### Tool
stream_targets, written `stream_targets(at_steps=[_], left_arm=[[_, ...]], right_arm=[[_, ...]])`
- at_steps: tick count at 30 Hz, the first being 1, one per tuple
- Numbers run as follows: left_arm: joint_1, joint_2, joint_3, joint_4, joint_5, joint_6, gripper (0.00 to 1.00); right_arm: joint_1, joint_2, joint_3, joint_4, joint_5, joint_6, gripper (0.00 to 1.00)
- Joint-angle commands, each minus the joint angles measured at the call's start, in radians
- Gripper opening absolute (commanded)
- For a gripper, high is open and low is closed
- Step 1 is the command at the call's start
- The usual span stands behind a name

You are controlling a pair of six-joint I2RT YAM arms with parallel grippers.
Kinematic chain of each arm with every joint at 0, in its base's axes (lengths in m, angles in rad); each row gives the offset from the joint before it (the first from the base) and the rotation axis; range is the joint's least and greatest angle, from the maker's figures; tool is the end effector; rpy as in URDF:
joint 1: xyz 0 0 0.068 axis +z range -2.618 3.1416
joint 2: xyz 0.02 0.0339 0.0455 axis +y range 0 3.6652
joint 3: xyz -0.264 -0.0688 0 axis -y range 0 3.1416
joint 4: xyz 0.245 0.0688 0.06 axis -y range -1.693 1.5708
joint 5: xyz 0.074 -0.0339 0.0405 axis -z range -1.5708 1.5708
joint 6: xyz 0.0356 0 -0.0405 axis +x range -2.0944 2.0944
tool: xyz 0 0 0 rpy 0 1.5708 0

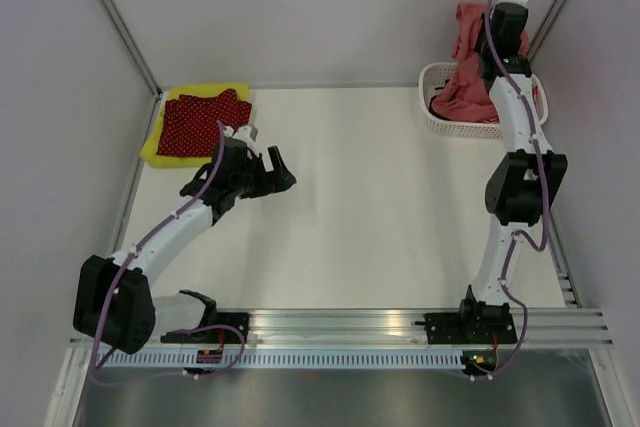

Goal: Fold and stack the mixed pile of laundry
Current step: Pick up the T-shirt and place it in the bin, then place the T-shirt at the center of the board.

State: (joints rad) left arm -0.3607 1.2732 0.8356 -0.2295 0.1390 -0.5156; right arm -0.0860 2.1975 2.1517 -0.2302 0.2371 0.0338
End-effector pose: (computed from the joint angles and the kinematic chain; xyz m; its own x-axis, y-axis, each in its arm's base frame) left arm 0.2563 -0.1019 0.2488 -0.7262 -0.2480 -0.6412 0.1073 0.8804 -0.4619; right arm 0.5241 -0.0536 0.3465 -0.2609 0.0555 -0.9638 0.3176 0.9477 -0.0315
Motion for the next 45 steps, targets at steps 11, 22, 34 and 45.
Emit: stream_targets(at_steps=[11,22,34,45], left_arm=[[-0.004,-0.380,-0.133,-0.085,-0.016,-0.129,1.00],[-0.004,-0.586,-0.178,-0.336,-0.251,-0.207,1.00],[-0.003,-0.276,-0.213,-0.278,-0.151,-0.230,1.00],[0.011,0.131,-0.095,-0.148,-0.282,-0.273,1.00]], right_arm=[[0.440,-0.605,-0.073,0.011,-0.394,0.070,0.01],[0.437,-0.933,-1.021,0.034,0.068,0.310,0.86],[0.379,-1.125,-1.412,-0.112,-0.005,0.382,0.98],[0.540,-0.980,-1.414,0.035,-0.220,0.291,0.98]])
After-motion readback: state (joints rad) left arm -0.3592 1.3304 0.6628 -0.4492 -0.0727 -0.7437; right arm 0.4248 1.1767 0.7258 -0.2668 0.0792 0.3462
